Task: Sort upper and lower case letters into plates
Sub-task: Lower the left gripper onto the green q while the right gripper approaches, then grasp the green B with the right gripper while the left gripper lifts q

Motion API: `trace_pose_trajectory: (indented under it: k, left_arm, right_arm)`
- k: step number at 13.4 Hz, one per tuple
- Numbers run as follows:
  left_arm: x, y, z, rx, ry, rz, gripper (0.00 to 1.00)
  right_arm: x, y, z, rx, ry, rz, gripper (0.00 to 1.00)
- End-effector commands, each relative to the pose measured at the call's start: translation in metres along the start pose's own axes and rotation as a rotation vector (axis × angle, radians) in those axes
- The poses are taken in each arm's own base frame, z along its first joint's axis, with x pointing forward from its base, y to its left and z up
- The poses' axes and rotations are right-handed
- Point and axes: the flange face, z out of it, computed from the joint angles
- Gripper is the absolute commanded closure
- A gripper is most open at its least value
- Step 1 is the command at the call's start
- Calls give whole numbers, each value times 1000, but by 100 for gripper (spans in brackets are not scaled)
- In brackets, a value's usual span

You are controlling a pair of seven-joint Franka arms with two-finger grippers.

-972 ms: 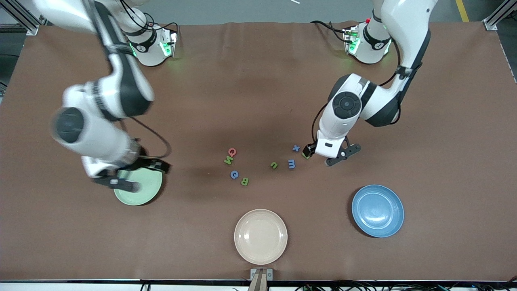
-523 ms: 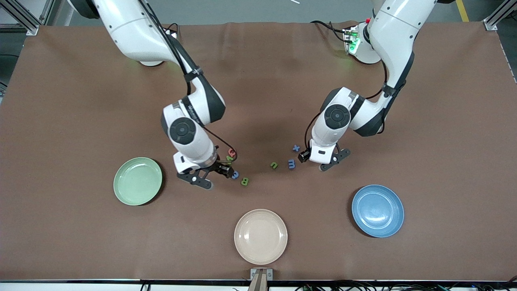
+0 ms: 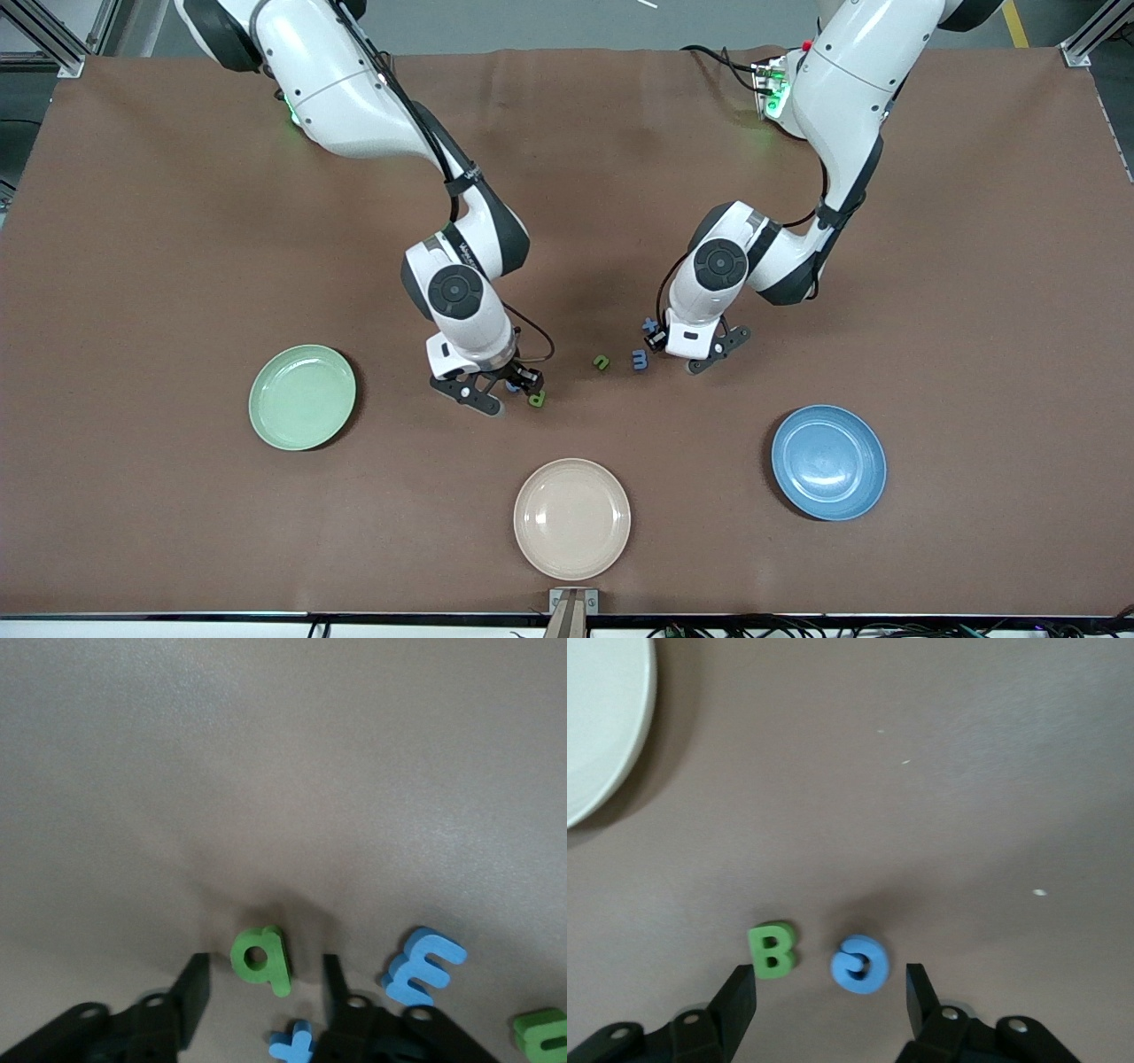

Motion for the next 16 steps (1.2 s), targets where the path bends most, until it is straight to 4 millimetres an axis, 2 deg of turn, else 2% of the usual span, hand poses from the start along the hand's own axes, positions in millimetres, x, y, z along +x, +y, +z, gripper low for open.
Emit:
trace_pose_trajectory:
  k: [1,4,6,8,10,13,14,16]
  left_arm:
    - [0,2,-2,-5,18,-7,56]
    - [3,1,-1,-3,19,-10,75]
    - [7,1,0,-4,20,-14,82]
    - [18,1,-8,-12,32,-19,95]
    - [42,4,-27,-14,84,-13,99]
    - [92,7,-63,-5,173,-8,99]
    - [113,5,-78,5,218,21,99]
    - [155,-12,-96,15,255,60,99]
  right_arm:
    - [1,-26,20,-16,35,43,24]
    - [4,-34,25,-15,40,56,27]
    - [4,-33,33,-20,40,59,29]
    - [1,-35,40,-21,44,70,29]
    - [-3,-38,45,-22,47,64,32]
    - [-9,-41,46,-19,46,76,34]
    - [-10,-41,46,-20,46,73,34]
    - [-10,-41,46,-21,46,73,37]
